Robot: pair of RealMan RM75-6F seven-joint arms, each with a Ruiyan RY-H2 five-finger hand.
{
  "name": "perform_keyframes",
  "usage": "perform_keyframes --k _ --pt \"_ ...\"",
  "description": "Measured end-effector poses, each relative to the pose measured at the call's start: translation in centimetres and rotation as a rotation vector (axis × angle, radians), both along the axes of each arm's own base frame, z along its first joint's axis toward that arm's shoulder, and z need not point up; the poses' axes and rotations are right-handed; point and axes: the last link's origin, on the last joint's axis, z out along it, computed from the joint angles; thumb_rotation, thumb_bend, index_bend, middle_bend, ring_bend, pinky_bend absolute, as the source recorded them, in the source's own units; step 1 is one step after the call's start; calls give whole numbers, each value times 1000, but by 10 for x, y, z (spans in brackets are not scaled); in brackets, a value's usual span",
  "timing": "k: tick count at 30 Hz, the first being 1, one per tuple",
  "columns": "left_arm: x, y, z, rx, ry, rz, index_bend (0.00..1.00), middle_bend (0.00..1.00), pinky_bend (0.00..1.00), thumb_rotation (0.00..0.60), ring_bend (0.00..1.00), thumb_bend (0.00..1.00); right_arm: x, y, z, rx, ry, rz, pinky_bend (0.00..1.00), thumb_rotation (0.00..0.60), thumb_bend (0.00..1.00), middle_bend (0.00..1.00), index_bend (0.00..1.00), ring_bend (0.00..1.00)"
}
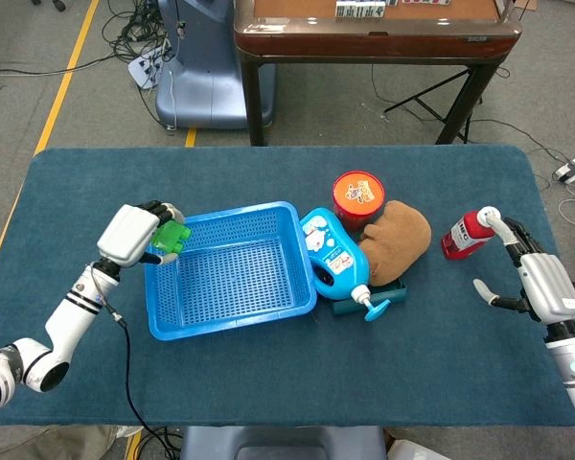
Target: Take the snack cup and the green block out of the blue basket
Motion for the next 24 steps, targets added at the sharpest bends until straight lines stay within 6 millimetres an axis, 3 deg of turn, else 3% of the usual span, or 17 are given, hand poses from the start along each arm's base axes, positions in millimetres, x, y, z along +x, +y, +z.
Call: perform_keyframes --k 15,19,24 --pt "-83 28 28 109 120 369 399 462 550 600 482 194 1 4 2 0 -2 10 161 600 278 108 0 25" --pt "-97 31 27 93 136 440 310 364 516 600 370 194 1 5 3 -4 1 9 161 600 278 108 0 25" --pt "-100 27 19 9 122 496 138 217 351 600 210 194 1 5 2 -4 2 5 161 600 278 108 0 25"
